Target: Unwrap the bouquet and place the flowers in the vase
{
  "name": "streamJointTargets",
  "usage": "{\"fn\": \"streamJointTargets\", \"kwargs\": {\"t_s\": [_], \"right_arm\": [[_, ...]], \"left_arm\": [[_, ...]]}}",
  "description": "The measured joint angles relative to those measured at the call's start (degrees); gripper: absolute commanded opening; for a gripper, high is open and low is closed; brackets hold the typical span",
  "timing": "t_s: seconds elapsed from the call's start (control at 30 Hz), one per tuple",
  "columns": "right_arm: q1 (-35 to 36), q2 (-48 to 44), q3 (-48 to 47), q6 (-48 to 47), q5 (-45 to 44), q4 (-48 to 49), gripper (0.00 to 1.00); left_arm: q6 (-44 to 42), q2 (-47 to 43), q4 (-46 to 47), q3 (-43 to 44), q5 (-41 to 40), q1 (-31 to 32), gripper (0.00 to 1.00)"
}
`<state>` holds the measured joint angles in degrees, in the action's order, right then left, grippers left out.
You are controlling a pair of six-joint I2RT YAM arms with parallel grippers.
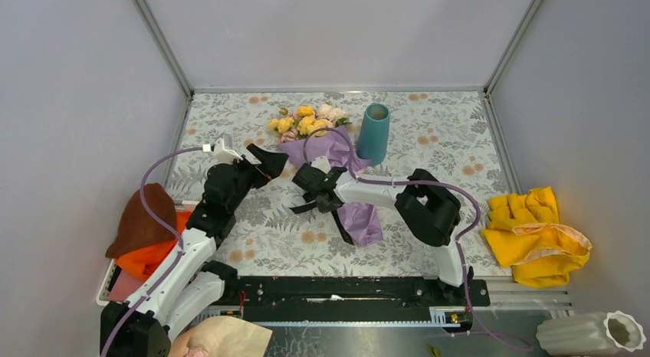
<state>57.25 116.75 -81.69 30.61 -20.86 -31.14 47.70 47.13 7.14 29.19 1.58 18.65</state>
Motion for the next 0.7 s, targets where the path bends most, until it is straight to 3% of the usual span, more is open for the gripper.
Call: {"fn": "streamJointTargets", "kwargs": {"t_s": [0.07,0.13,0.4,0.7], "right_arm": [[0.0,0.1,-0.2,0.4,-0.9,-0.3,0.16],[0.0,0.3,-0.3,0.9,-1.6,-0.5,0.01],[0.0,-0.9,1.2,0.9,-1.8,0.9,0.00],[2.0,-15.3,2.8,-5.0,5.1,3.7,0.00]], "left_arm": [[-0.6,-0.5,0.1,-0.2,0.0,0.0,0.99],[-1.2,-0.8,0.2,-0.4,0.0,0.0,0.99],[-3.0,1.8,2.3,-1.0,1.2,0.0,0.99],[-2.0,20.9,10.3,-0.9,6.3,0.0,0.99]]}}
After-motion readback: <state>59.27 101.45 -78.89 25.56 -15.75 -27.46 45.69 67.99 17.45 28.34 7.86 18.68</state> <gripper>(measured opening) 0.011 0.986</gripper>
